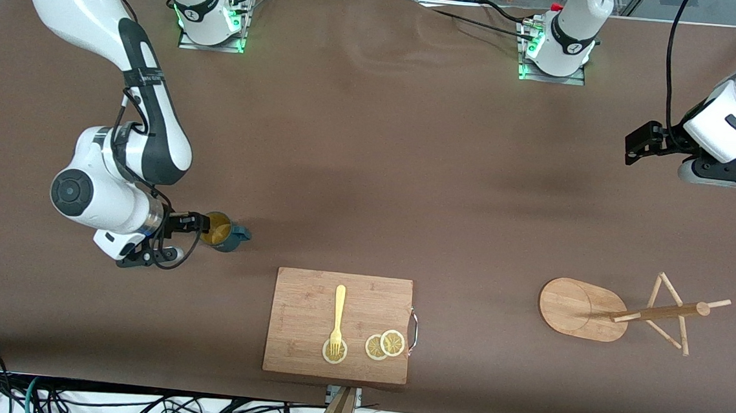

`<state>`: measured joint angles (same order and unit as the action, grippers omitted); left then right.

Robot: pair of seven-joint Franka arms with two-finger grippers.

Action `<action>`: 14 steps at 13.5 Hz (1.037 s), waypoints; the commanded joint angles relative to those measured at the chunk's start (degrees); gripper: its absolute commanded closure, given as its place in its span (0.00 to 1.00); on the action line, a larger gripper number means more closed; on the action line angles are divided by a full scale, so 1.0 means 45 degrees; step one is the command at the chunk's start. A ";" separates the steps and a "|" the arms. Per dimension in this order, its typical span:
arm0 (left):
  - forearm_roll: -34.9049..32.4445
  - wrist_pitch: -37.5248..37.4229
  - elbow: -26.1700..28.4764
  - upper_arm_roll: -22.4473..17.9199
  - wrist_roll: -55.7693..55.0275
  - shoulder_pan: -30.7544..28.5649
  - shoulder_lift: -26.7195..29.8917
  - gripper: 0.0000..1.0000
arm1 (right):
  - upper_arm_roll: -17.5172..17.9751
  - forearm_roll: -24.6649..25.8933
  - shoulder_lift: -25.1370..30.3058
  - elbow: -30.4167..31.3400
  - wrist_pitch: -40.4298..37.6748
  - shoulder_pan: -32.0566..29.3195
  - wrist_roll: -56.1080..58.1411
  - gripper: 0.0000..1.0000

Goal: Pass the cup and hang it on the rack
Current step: 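Close the right gripper on the teal mug rim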

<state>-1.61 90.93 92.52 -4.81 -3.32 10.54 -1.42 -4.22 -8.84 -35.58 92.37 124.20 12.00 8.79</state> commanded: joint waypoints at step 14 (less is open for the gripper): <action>0.0162 -0.0285 -0.0385 -0.0044 0.0053 0.0002 -0.0173 0.00 | 0.0331 -0.0497 -0.0022 -0.0798 0.0057 0.2894 -0.3369 1.00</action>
<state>-1.61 90.93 92.52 -4.81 -3.32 10.54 -1.42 -3.09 -10.49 -36.83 90.22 125.23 20.93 -0.43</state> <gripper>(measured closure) 0.000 0.960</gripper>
